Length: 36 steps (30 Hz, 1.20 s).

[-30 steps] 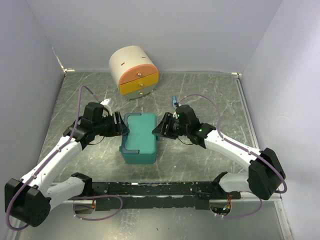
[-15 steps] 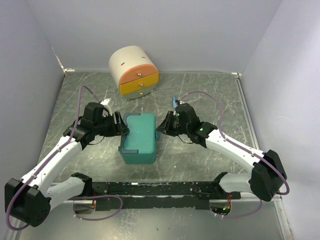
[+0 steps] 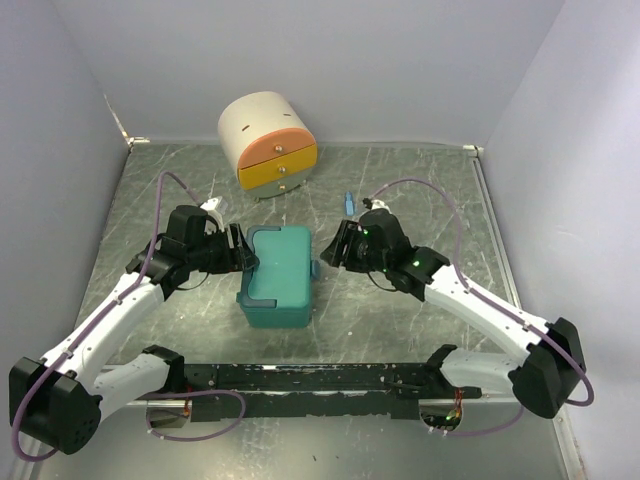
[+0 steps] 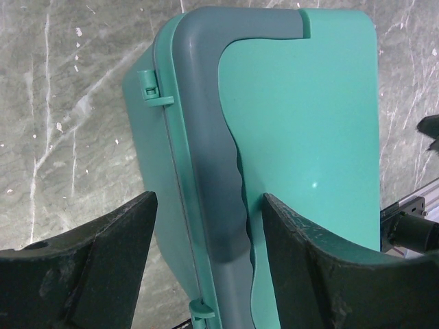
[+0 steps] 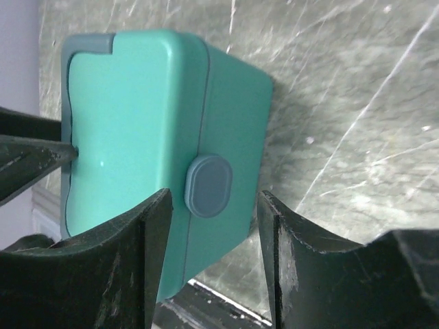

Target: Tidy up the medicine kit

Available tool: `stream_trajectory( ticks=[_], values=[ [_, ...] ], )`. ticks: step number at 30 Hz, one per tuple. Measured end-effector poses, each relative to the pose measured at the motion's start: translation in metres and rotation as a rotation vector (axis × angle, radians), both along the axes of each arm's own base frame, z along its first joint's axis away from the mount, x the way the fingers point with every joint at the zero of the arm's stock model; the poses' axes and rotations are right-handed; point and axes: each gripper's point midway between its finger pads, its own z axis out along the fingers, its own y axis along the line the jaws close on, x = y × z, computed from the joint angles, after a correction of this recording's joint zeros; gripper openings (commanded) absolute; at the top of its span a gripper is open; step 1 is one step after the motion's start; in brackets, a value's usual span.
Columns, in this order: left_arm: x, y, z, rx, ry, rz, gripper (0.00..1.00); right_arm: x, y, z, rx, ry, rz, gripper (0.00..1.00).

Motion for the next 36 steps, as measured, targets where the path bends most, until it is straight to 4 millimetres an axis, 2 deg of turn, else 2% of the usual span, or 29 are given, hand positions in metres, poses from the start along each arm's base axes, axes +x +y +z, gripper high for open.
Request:
stream_trajectory(
  ticks=[3,5,13,15,21,29,36],
  values=[
    [0.0,0.0,0.0,0.0,0.0,0.0,0.74,0.006,-0.01,0.006,-0.032,-0.041,-0.037,0.45],
    [0.0,0.0,0.0,0.0,0.0,0.0,0.73,0.007,-0.018,0.001,-0.072,-0.042,-0.057,0.38],
    [0.0,0.0,0.0,0.0,0.0,0.0,0.73,0.007,-0.031,-0.052,-0.303,0.072,-0.033,0.29],
    [0.0,0.0,0.0,0.0,0.0,0.0,0.73,0.009,-0.027,-0.054,-0.349,0.081,-0.007,0.28],
    [0.0,0.0,0.0,0.0,0.0,0.0,0.73,0.02,-0.001,-0.041,-0.389,0.04,0.07,0.23],
    [0.0,0.0,0.0,-0.001,-0.001,0.0,0.72,0.006,0.011,-0.062,-0.458,0.081,0.143,0.2],
    [0.0,0.0,0.0,-0.001,-0.001,-0.001,0.72,0.002,0.017,-0.066,-0.463,0.085,0.163,0.16]
  ],
)
